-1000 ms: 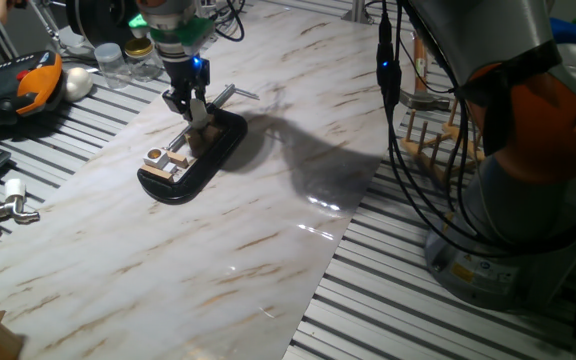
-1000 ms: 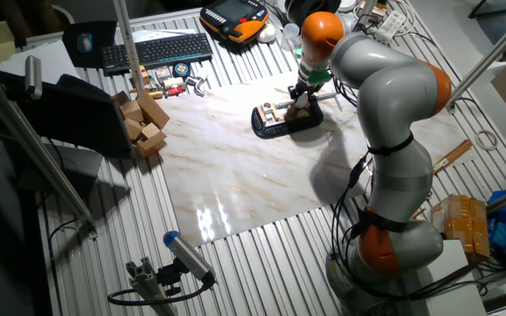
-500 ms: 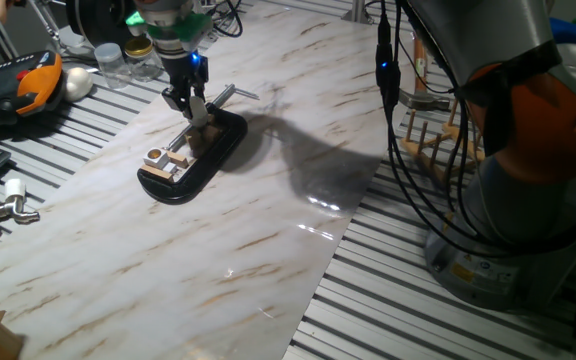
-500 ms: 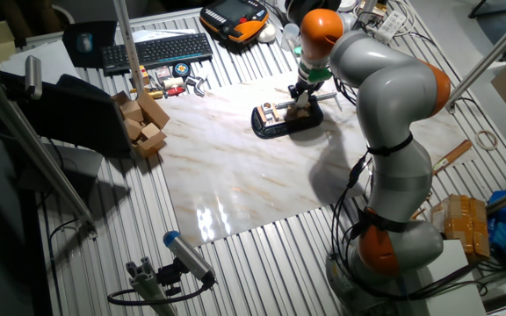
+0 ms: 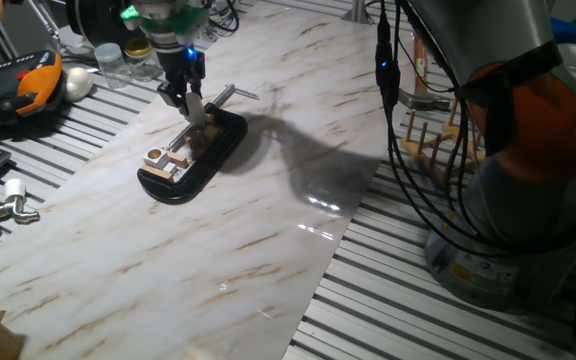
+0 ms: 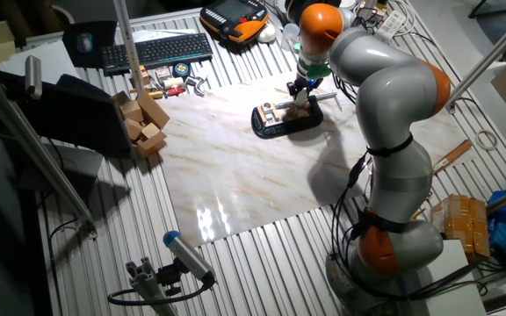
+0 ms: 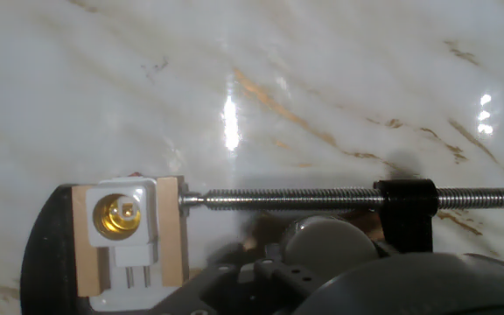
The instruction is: Install the light bulb by rotating it
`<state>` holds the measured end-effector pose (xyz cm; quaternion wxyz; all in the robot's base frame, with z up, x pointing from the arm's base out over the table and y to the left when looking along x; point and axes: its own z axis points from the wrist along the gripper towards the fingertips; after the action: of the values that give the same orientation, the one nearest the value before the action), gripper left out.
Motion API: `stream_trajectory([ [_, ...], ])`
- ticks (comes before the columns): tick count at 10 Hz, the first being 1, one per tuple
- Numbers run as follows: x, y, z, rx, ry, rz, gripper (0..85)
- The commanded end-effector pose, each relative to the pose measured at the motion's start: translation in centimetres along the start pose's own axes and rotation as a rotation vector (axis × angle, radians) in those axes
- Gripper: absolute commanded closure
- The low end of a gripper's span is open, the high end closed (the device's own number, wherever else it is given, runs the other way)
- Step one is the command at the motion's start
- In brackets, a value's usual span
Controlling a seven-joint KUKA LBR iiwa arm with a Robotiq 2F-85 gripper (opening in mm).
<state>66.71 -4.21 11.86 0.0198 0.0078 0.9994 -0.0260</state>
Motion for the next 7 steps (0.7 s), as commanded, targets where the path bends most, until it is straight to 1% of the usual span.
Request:
stream_trajectory([
  [1, -0.1, 0.3, -0.4, -0.006, -0.003, 0.008, 85.0],
  [3, -0.1, 0.9, -1.3, -0.016, -0.018, 0.017, 85.0],
  [4, -0.2, 1.3, -1.7, -0.018, -0.019, 0.021, 85.0],
  [7, 0.0, 2.8, -2.1, -0.016, -0.004, 0.026, 85.0],
])
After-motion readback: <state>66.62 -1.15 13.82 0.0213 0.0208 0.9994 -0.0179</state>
